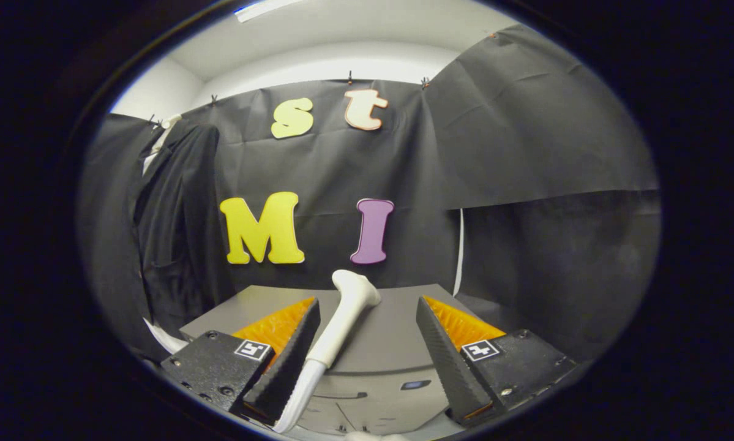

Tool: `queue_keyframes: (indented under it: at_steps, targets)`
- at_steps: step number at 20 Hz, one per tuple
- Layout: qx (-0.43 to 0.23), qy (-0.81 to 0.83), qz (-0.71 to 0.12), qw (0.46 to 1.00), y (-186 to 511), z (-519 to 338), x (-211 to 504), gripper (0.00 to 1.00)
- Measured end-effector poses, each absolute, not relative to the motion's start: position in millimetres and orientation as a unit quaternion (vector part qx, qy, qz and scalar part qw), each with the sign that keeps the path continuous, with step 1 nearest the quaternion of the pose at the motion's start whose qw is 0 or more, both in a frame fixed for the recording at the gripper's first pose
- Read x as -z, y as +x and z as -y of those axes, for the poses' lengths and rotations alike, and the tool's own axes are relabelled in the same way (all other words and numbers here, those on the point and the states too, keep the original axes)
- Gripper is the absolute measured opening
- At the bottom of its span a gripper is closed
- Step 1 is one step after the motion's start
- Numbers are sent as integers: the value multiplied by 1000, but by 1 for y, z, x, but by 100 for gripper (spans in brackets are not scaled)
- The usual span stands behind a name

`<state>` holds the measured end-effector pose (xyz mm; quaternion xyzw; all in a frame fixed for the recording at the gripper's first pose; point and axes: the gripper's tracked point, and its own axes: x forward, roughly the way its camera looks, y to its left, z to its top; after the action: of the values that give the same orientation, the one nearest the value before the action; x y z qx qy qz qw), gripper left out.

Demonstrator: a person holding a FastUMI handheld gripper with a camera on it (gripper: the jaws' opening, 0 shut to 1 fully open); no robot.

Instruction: Iron the clothes twice with a garment steamer, once on the left side and once on the right side.

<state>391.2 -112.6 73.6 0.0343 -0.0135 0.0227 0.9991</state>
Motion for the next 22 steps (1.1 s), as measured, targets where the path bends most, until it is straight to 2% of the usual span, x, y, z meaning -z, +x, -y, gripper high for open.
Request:
queue_keyframes:
  at_steps: [8, 16, 20, 22]
  targets:
    - [-49, 32, -56, 997, 490, 100, -51, 98]
    - [-54, 27, -138, 989, 517, 78, -12, 98]
    - [-61, 28, -167, 984, 520, 73, 8, 95]
    - [-65, 33, -170, 983, 520, 70, 8, 87]
